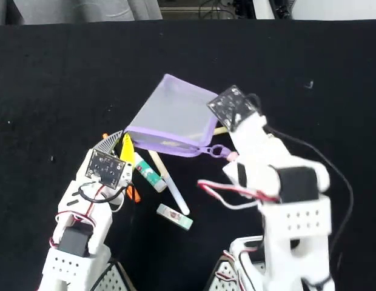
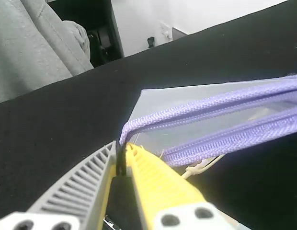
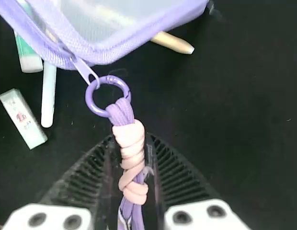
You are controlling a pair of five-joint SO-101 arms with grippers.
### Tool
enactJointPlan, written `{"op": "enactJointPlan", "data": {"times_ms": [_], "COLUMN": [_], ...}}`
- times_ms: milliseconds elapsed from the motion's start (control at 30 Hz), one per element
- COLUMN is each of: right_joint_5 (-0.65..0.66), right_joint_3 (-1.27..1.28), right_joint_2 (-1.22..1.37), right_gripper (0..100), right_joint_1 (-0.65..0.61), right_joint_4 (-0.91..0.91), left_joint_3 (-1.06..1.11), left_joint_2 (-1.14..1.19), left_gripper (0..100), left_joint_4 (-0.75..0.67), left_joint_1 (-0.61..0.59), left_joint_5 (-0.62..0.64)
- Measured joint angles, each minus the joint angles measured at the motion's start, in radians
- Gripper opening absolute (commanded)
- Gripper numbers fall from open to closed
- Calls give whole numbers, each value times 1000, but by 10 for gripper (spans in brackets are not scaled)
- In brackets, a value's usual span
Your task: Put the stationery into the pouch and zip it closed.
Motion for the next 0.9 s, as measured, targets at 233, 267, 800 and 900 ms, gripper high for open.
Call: {"op": "enactJointPlan", "data": {"times_ms": [233, 267, 800, 900], "right_joint_5": [48, 48, 51, 51], "right_joint_3": [0, 0, 0, 0], "right_joint_2": [-109, -110, -115, -115], "right_gripper": [11, 11, 11, 11], "right_joint_1": [0, 0, 8, 6], "right_joint_4": [72, 74, 74, 74], "left_joint_3": [0, 0, 9, 9], "left_joint_2": [0, 0, -2, 3], "left_gripper": [28, 28, 198, 196], "left_joint_4": [0, 0, 9, 9], "left_joint_1": [3, 5, 189, 216], "left_joint_5": [0, 0, -3, -3]}}
